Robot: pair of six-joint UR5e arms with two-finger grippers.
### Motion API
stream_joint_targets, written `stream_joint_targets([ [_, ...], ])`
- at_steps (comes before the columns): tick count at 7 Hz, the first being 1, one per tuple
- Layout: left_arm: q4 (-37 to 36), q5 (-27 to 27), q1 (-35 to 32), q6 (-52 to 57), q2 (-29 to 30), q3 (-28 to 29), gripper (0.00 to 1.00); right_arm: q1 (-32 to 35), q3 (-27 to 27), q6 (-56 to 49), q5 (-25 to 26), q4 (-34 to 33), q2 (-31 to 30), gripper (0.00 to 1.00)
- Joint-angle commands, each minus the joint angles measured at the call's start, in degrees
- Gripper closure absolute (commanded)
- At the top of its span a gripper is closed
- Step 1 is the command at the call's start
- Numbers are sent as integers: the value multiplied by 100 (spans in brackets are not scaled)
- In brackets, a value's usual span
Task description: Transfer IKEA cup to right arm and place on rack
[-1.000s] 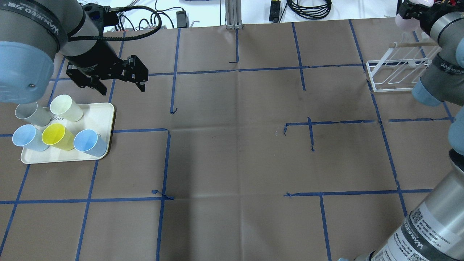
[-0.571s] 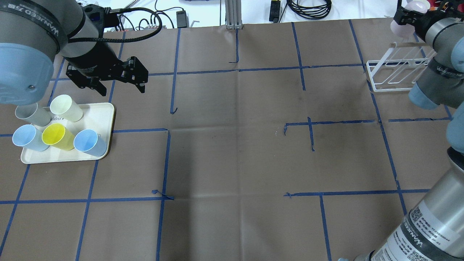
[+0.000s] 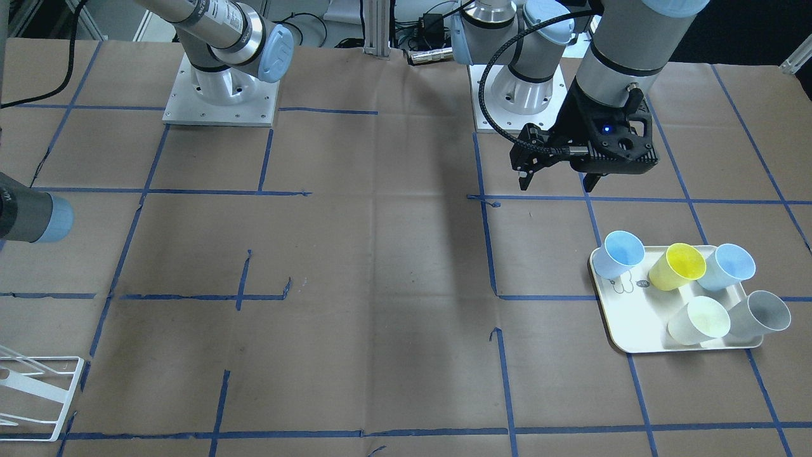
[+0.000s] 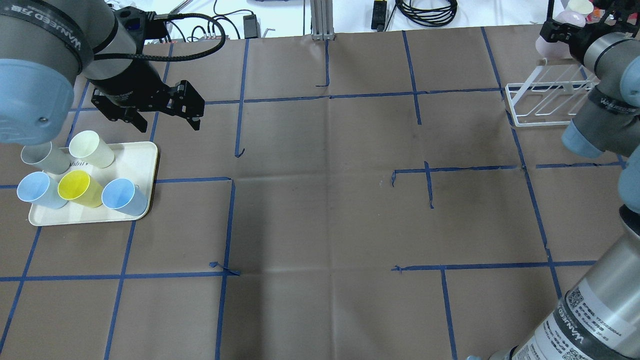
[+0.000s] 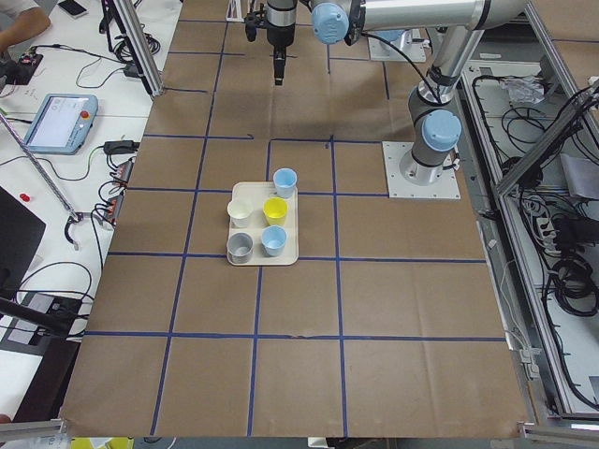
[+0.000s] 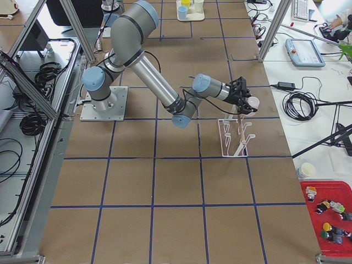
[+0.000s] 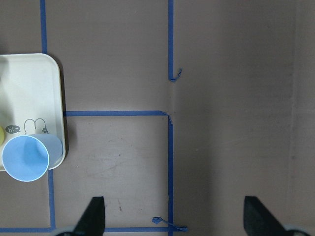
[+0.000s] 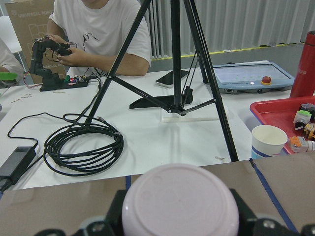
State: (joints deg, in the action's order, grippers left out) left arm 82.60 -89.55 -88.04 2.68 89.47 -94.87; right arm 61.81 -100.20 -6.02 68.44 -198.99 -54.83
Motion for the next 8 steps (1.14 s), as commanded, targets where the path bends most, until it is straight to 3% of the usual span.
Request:
stream_joint_targets([
  [1, 107, -9, 6, 39, 0, 30, 1, -98, -17, -5, -14, 18, -10, 74],
  [4, 256, -1, 41, 214, 17, 118, 1, -151, -26, -14, -23, 27, 51, 74],
  [5, 274, 8, 58, 215, 17, 118, 1, -151, -26, -14, -23, 18, 68, 58],
  [6, 379, 8, 59, 215, 17, 153, 1, -151, 18, 73, -6, 18, 103, 1],
  [8, 406, -1, 59, 215, 17, 162, 1, -142, 9, 66, 3, 35, 34, 0],
])
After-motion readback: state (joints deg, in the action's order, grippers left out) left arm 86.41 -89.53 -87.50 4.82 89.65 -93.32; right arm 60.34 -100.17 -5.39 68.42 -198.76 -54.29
